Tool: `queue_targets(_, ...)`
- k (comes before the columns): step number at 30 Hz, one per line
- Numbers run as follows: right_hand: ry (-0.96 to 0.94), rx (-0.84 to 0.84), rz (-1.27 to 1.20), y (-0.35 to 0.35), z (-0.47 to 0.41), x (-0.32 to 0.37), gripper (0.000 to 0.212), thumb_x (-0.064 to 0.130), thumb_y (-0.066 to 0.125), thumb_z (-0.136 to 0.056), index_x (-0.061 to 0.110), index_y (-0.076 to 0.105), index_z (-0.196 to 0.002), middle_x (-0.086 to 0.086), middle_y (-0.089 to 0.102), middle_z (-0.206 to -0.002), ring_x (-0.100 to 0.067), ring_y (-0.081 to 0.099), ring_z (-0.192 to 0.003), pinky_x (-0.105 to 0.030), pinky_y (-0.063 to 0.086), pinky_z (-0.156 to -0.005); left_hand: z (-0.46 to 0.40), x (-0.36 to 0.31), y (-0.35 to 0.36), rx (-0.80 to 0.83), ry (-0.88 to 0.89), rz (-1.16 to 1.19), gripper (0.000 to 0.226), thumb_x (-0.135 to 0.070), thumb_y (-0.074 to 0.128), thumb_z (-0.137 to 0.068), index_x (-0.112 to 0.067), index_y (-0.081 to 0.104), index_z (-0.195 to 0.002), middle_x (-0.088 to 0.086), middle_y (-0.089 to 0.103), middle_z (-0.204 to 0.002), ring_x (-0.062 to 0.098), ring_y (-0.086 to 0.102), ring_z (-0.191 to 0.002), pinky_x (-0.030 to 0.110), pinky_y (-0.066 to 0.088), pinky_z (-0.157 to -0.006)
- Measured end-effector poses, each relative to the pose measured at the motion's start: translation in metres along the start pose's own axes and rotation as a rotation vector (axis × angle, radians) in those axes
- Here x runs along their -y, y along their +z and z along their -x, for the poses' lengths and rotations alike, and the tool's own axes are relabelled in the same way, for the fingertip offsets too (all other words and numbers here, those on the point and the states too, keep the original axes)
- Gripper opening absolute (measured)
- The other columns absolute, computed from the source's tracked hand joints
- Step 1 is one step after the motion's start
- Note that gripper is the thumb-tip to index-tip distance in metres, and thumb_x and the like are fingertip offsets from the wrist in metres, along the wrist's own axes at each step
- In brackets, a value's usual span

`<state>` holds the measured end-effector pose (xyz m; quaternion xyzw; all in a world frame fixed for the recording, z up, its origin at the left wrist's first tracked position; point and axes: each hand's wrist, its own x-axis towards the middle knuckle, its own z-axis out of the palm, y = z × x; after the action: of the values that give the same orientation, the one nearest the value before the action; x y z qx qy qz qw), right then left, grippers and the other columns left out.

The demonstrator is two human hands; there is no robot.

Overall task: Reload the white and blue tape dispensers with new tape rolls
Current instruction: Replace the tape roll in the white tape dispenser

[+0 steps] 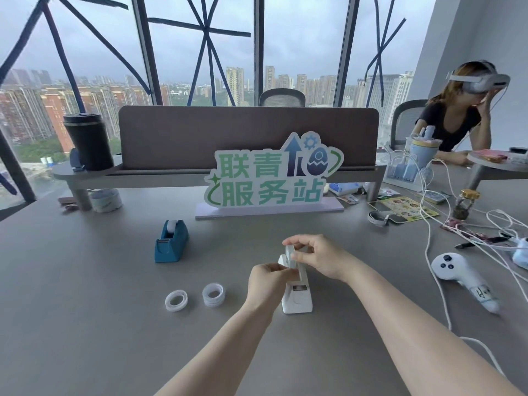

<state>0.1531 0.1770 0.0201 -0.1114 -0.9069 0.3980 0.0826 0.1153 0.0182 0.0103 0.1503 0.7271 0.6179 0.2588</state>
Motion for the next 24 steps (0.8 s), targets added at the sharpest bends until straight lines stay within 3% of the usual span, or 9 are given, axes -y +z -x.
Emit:
queue_targets(3, 0.004, -0.003, 0.012, 0.0, 0.0, -0.001, 0.029, 0.027, 0.063, -0.092, 0.033, 0.064, -0.121, 0.01, 0.059, -0.105, 0.004, 0.046, -0.066, -0.021, 0.037, -0.08, 0.0, 0.002, 0.0, 0.0, 0.0, 0.023, 0.011, -0.014, 0.069, -0.074, -0.011, 0.062, -0.066, -0.011, 0.04, -0.037, 0.009, 0.036, -0.041, 0.024, 0.026, -0.047)
queue_targets(5, 0.011, 0.003, 0.007, -0.001, 0.0, -0.002, 0.029, 0.028, 0.063, -0.092, 0.035, 0.064, -0.12, 0.009, 0.06, -0.108, 0.004, 0.047, -0.066, -0.02, 0.038, -0.074, 0.0, 0.003, 0.0, 0.007, -0.003, 0.027, 0.012, -0.015, 0.068, -0.074, -0.012, 0.061, -0.065, -0.011, 0.041, -0.039, 0.011, 0.036, -0.046, 0.024, 0.027, -0.048)
queue_targets(8, 0.011, 0.002, -0.007, 0.0, 0.001, -0.004, 0.028, 0.03, 0.064, -0.092, 0.039, 0.064, -0.118, 0.007, 0.062, -0.113, 0.005, 0.047, -0.069, -0.016, 0.035, -0.065, 0.001, 0.005, -0.001, 0.029, -0.013, 0.05, 0.012, -0.014, 0.067, -0.076, -0.012, 0.06, -0.066, -0.011, 0.043, -0.037, 0.008, 0.037, -0.04, 0.022, 0.027, -0.045)
queue_targets(12, 0.012, -0.031, -0.029, 0.003, 0.006, -0.006, 0.027, 0.029, 0.064, -0.091, 0.039, 0.065, -0.116, 0.008, 0.063, -0.114, 0.004, 0.051, -0.078, -0.022, 0.039, -0.073, 0.002, 0.007, -0.001, 0.044, -0.036, 0.1, 0.008, -0.011, 0.065, -0.078, -0.01, 0.061, -0.071, -0.012, 0.042, -0.035, 0.004, 0.037, -0.03, 0.013, 0.027, -0.038)
queue_targets(19, 0.036, -0.072, -0.099, 0.006, 0.008, -0.007, 0.027, 0.026, 0.063, -0.092, 0.035, 0.066, -0.118, 0.011, 0.062, -0.108, 0.003, 0.055, -0.075, -0.016, 0.036, -0.066, 0.001, 0.013, -0.002, 0.042, -0.037, 0.119, 0.008, -0.013, 0.065, -0.078, -0.011, 0.06, -0.072, 0.001, 0.044, -0.057, 0.013, 0.036, -0.044, 0.02, 0.028, -0.045)
queue_targets(24, 0.047, -0.077, -0.074, 0.008, 0.007, -0.004, 0.028, 0.026, 0.062, -0.093, 0.033, 0.065, -0.121, 0.007, 0.061, -0.111, 0.001, 0.054, -0.076, -0.014, 0.033, -0.059, 0.004, 0.011, -0.003, 0.048, -0.048, 0.163, 0.009, -0.013, 0.061, -0.08, -0.01, 0.064, -0.072, 0.004, 0.048, -0.064, 0.013, 0.039, -0.043, 0.019, 0.032, -0.046)
